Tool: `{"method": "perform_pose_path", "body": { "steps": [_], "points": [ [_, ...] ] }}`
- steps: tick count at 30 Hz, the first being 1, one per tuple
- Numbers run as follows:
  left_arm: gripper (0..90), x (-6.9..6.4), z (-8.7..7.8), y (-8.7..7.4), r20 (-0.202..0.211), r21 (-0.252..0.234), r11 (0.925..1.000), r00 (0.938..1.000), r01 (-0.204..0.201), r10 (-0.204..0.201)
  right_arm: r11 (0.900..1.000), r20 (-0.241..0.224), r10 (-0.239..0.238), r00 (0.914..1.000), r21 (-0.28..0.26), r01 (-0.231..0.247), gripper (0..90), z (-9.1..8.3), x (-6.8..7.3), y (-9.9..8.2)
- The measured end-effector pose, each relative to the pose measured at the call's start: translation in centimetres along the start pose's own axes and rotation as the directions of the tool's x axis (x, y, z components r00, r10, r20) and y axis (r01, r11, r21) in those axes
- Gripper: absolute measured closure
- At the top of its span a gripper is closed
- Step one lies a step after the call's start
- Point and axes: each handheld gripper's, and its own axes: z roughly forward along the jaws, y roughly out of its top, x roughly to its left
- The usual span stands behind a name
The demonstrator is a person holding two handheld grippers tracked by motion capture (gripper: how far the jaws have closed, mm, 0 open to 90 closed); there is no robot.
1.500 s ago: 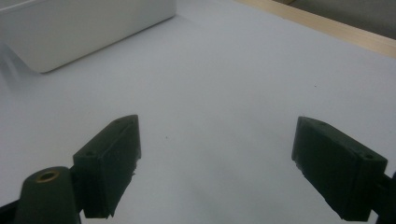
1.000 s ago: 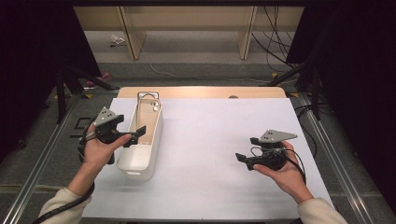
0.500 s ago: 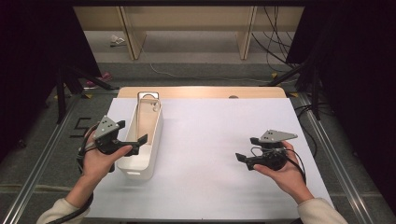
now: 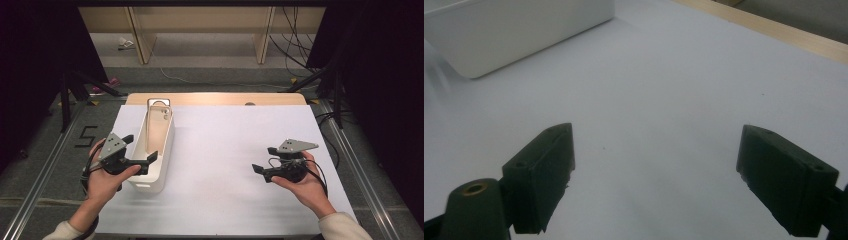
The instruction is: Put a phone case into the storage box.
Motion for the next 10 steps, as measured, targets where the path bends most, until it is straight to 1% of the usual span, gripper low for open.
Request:
{"method": "perform_pose_path", "body": {
  "steps": [10],
  "points": [
    [0.0, -0.05, -0.6, -0.65, -0.008, -0.002, 1.0, 1.0, -0.001, 0.001, 1.0, 0.0, -0.003, 1.0, -0.002, 0.003, 16.3, 0.03, 0.0, 0.02]
  ]
}}
